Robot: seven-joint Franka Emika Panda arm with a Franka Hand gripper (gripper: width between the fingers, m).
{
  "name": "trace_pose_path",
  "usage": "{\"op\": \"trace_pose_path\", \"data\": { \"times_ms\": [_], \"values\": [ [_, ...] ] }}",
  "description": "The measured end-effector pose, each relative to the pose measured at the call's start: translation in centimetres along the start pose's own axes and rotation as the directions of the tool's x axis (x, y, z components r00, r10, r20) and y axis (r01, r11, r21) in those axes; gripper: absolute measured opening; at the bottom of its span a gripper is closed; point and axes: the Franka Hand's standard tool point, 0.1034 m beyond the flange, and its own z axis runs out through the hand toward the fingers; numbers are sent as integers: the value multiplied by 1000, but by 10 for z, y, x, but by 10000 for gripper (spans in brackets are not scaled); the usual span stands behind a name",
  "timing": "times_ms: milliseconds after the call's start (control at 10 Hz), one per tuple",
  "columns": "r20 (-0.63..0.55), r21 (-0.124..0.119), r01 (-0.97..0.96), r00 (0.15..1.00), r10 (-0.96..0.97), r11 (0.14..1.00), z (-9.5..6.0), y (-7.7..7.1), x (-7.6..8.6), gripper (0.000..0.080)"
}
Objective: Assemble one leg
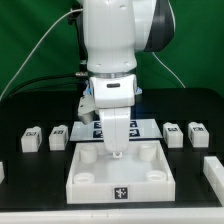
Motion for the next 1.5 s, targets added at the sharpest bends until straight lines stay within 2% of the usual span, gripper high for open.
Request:
{"op": "trace_pose_path", "data": {
  "times_ms": [100,200,300,400,1000,1200,1300,1500],
  "values": [
    [0,0,0,1000,0,1000,0,0,0,245],
    [0,0,0,1000,0,1000,0,0,0,108],
    [0,-4,-1,1000,1,1000,-1,1,-1,108],
    [0,-7,-1,1000,1,1000,-1,1,-1,60],
    [0,-8,-1,1000,1,1000,-1,2,0,61],
    [-5,-86,70,997,-71,994,-1,18,23,61],
    [-9,-96,81,997,-82,992,-1,27,29,61],
    [-22,-126,64,998,-67,990,-3,54,48,61]
  ]
}}
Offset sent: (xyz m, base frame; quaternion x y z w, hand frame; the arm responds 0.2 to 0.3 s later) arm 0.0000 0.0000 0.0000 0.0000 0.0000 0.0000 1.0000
